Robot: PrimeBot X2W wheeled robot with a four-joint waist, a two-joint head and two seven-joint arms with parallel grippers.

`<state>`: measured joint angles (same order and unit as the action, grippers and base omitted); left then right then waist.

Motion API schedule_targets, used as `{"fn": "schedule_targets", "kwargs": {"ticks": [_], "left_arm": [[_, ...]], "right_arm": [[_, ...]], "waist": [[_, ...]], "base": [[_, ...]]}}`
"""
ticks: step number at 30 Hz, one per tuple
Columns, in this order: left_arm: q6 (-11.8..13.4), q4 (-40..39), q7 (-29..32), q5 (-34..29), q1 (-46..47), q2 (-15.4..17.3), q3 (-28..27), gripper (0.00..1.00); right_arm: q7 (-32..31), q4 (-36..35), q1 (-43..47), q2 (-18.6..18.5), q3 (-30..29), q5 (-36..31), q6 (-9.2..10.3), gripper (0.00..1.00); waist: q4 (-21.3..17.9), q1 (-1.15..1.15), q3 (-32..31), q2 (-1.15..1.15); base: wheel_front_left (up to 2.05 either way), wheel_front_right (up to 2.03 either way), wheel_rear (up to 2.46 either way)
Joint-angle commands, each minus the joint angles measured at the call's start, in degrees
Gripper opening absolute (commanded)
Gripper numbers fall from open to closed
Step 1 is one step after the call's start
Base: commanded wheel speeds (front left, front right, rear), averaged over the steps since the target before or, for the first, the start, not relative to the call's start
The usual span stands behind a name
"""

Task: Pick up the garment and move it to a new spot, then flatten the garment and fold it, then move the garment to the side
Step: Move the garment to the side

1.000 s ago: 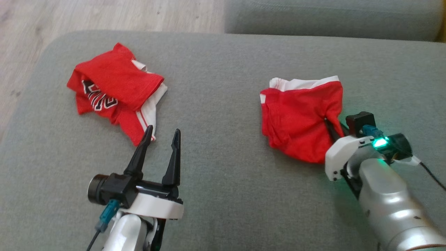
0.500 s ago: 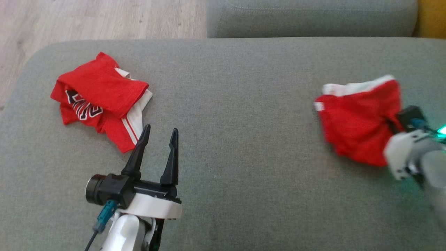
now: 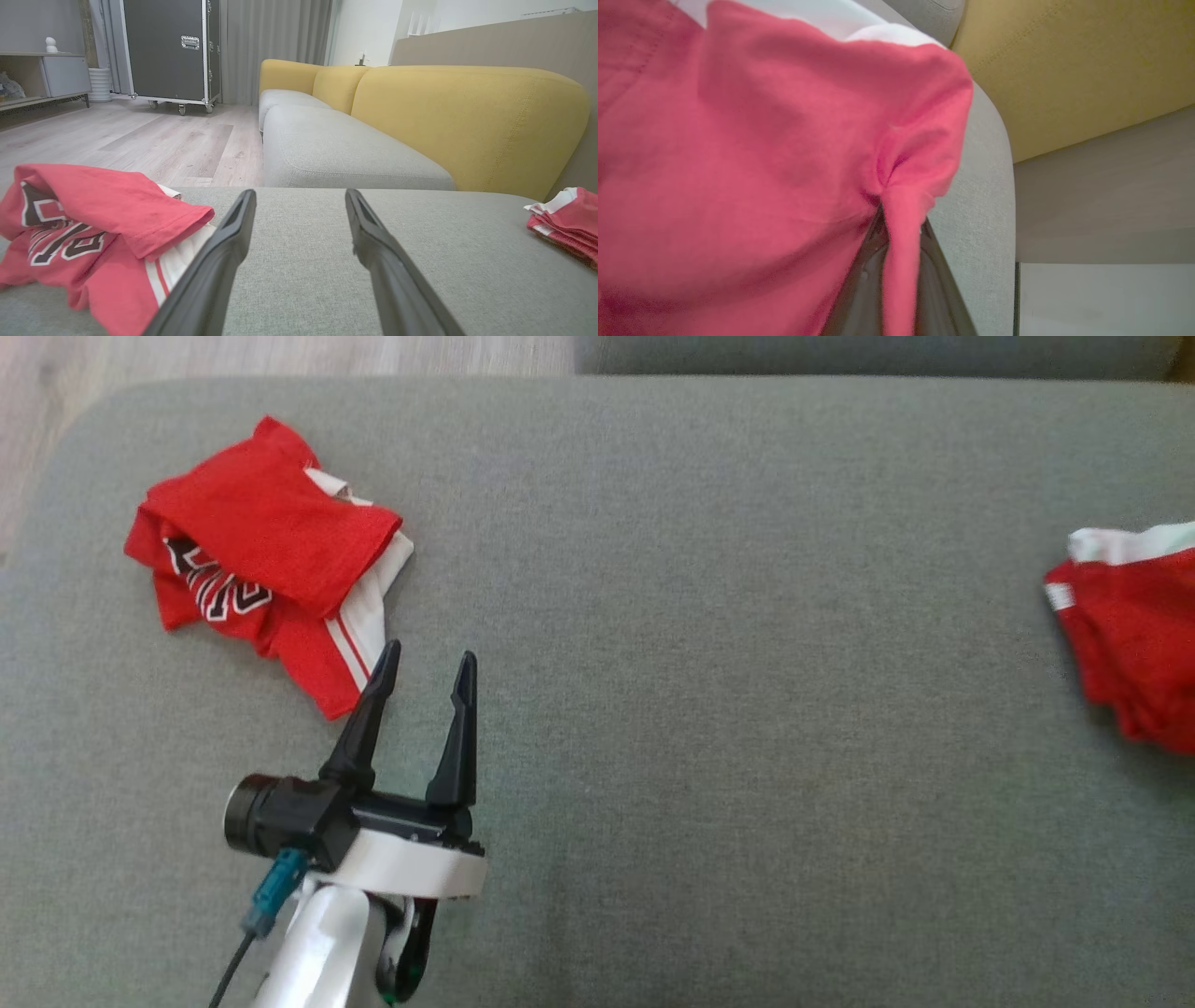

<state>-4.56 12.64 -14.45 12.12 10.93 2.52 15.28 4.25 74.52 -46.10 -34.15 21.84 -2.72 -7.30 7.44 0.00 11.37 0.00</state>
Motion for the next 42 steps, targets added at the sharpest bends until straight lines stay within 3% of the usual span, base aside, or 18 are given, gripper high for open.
{"fn": "schedule_targets", "kwargs": {"ticks": [1,8,13,14,26,34,42], "left_arm": [[-0.03,-2.05,-0.55,0.18,2.38,0.36,-1.88,1.00],[-0.26,-2.00,-0.55,0.28,3.64,0.36,-1.90,1.00],[-0.31,-1.66,-0.55,0.22,4.00,0.36,-1.87,1.00],[-0.33,-1.49,-0.55,0.08,4.08,0.36,-2.01,1.00],[-0.01,-1.42,-0.55,-0.26,2.20,0.36,-3.42,1.00],[0.67,-2.02,-0.55,-0.40,-0.61,0.36,-4.92,1.00],[1.03,-2.61,-0.55,-0.84,-4.01,0.36,-6.82,1.00]], "right_arm": [[-0.03,-0.83,-0.96,-2.48,0.47,0.64,-0.19,0.00],[-1.27,-0.76,-2.17,-5.41,-2.42,0.89,-0.19,0.00],[-1.83,-0.74,-2.53,-5.44,-5.21,0.21,-0.19,0.00],[-2.10,-0.73,-2.69,-5.43,-6.97,-0.03,-0.19,1.00],[1.47,-4.67,-4.09,0.50,-16.71,-3.84,-0.19,1.00],[5.60,-12.18,-4.51,11.00,-21.31,-6.00,-0.19,1.00],[9.57,-23.77,0.34,23.64,-23.45,-2.84,-0.19,1.00]], "waist": [[0.27,0.00,0.96,0.00],[0.49,0.00,2.89,0.00],[0.08,0.00,2.98,0.00],[-0.25,0.00,2.64,0.00],[-3.27,0.00,-3.33,0.00],[-4.87,0.00,-8.58,0.00],[-5.24,0.00,-12.75,0.00]], "base": [[0.00,0.00,0.00],[0.00,0.00,0.00],[0.00,0.00,0.00],[0.00,0.00,0.00],[0.00,0.00,0.00],[0.00,0.00,0.00],[0.00,0.00,0.00]]}}
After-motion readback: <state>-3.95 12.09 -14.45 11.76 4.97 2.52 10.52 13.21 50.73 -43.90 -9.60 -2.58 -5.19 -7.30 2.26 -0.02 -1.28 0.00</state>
